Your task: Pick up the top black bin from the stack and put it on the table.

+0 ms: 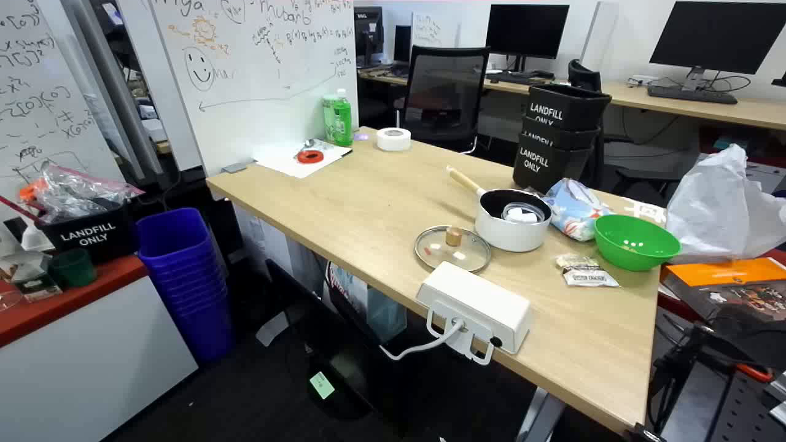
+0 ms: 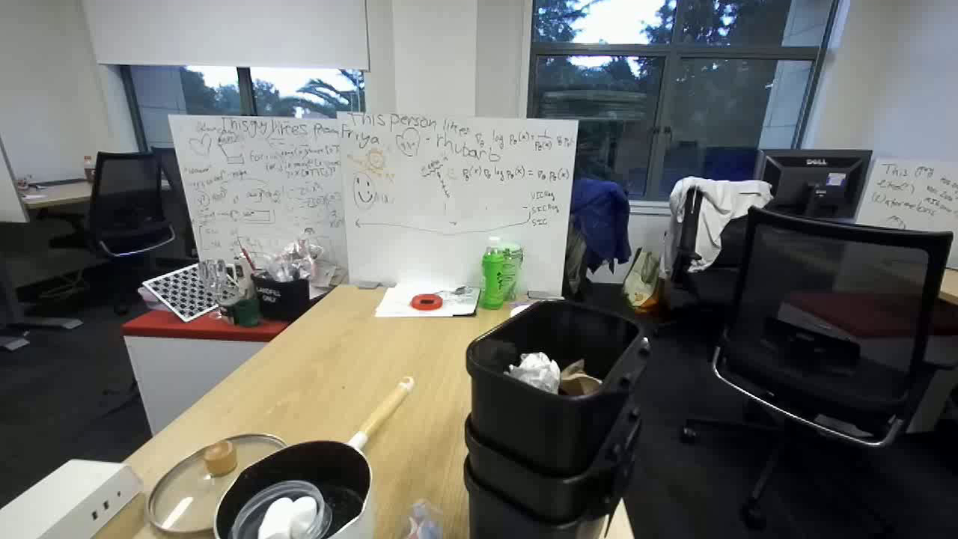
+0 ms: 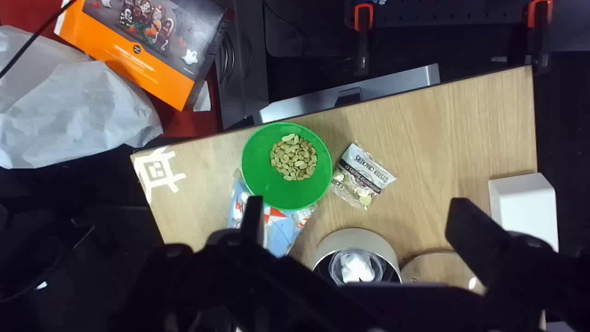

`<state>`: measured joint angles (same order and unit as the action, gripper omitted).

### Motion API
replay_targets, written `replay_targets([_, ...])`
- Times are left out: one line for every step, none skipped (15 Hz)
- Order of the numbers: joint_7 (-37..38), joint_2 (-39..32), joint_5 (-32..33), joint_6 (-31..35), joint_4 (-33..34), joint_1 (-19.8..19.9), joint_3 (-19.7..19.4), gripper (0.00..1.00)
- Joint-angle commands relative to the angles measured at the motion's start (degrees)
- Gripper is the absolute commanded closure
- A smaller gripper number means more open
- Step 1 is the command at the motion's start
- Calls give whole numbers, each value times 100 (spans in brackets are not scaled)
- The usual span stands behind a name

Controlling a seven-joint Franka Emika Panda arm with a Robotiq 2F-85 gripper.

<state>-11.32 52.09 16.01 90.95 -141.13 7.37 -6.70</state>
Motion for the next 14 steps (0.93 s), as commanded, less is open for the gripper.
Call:
replay_targets([77,3,62,-40,21,-132,-77,0])
replay_targets([77,3,62,-40,21,-132,-77,0])
replay_targets([77,3,62,-40,21,-132,-76,0])
replay_targets([77,3,62,-40,21,-132,-76,0])
replay_targets([77,3,62,-40,21,-132,-77,0])
replay_targets([77,3,62,-40,21,-132,-76,0])
replay_targets([77,3,62,-40,21,-132,-76,0])
replay_targets([126,-69,22,-32,54,-151,-54,0])
replay_targets([96,-126,-42,-97,88,-210,-62,0])
replay_targets([100,-169,-83,-100,89,-268,-48,0])
replay_targets([118,-213,-124,-90,90,-319,-38,0])
replay_targets([186,-258,-173,15,66,-372,-24,0])
replay_targets([315,-315,-263,137,54,-413,-15,0])
replay_targets([450,-383,-337,261,50,-437,1,0])
